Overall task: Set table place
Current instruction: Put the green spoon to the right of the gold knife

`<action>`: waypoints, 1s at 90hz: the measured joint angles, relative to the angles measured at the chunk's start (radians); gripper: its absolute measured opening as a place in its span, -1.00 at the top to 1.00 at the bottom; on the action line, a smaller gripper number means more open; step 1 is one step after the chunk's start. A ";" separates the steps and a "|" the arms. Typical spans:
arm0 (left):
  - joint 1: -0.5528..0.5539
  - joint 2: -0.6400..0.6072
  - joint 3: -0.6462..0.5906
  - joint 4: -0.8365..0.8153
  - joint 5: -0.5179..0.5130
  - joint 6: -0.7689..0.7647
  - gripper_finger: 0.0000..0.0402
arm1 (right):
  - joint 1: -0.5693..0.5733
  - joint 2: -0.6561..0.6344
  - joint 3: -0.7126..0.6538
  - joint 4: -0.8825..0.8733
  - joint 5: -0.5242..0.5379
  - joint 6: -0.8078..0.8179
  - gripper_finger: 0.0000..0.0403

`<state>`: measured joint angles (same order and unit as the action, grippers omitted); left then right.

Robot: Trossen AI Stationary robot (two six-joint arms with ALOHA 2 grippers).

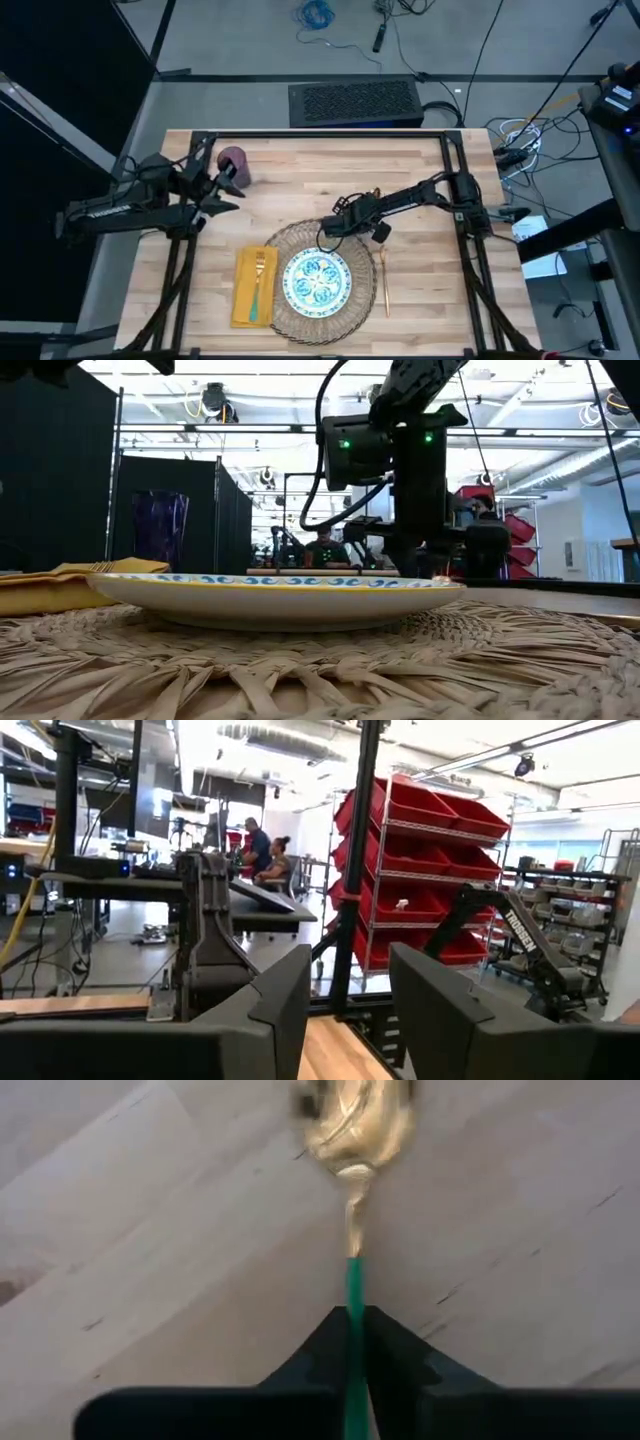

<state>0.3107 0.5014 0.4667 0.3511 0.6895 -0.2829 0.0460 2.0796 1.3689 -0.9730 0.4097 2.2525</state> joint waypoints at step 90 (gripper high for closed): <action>0.001 -0.032 0.000 -0.024 0.000 0.002 0.40 | 0.140 -0.477 -0.002 -0.322 -0.041 -0.438 1.00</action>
<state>0.3119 0.4698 0.4667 0.3273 0.6895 -0.2813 0.1864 1.6027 1.3670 -1.2946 0.3687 1.8141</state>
